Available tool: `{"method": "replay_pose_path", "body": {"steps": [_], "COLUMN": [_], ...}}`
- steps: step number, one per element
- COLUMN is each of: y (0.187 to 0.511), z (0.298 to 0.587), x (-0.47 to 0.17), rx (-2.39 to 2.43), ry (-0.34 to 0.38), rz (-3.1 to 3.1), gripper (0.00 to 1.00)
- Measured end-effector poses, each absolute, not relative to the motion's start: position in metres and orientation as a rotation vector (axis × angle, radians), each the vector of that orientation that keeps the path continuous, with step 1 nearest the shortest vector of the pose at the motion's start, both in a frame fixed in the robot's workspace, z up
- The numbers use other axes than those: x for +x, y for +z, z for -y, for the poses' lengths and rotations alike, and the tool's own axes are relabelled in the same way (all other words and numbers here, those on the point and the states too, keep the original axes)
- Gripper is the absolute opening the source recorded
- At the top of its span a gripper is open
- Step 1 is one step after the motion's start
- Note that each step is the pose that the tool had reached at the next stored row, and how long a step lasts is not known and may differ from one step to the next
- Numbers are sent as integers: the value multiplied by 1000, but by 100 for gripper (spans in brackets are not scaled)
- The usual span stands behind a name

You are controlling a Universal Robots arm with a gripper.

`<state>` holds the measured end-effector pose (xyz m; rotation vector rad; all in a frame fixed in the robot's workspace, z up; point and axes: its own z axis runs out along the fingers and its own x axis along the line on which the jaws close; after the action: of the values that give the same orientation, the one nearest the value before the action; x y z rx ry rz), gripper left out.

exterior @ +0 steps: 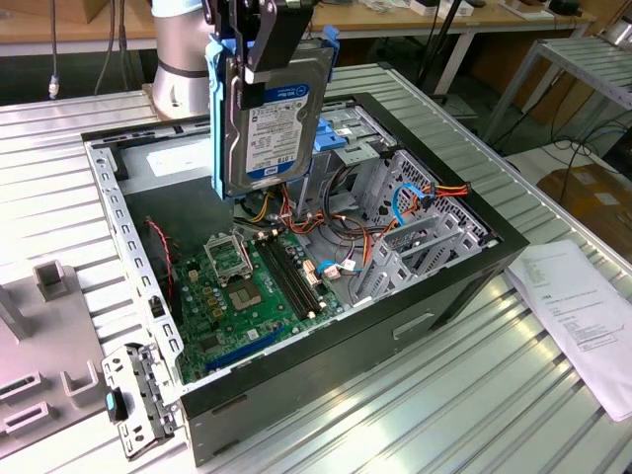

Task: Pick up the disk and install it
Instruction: 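Pick up the disk, then insert the disk into the insertion slot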

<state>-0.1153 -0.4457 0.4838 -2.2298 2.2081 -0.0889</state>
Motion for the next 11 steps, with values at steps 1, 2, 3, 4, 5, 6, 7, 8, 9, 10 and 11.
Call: {"method": "replay_pose_path", "body": {"steps": [1,2,3,4,5,6,7,8,9,10,11], "y": [484,484,484,484,484,484,484,484,484,484,484], "z": [446,446,446,446,446,446,445,445,445,445,445], "x": [-115,-115,-115,-115,-115,-115,-115,-115,-115,-116,-116], "rx": [-2230,-2230,-2230,-2230,-2230,-2230,-2230,-2230,-2230,-2230,-2230], "ry": [-89,-89,-89,-89,-89,-89,-92,-93,-93,-93,-93], "rz": [-2208,-2208,-2208,-2208,-2208,-2208,-2208,-2208,-2208,-2208,-2209], "gripper": [37,37,37,37,37,37,37,37,37,37,37]}}
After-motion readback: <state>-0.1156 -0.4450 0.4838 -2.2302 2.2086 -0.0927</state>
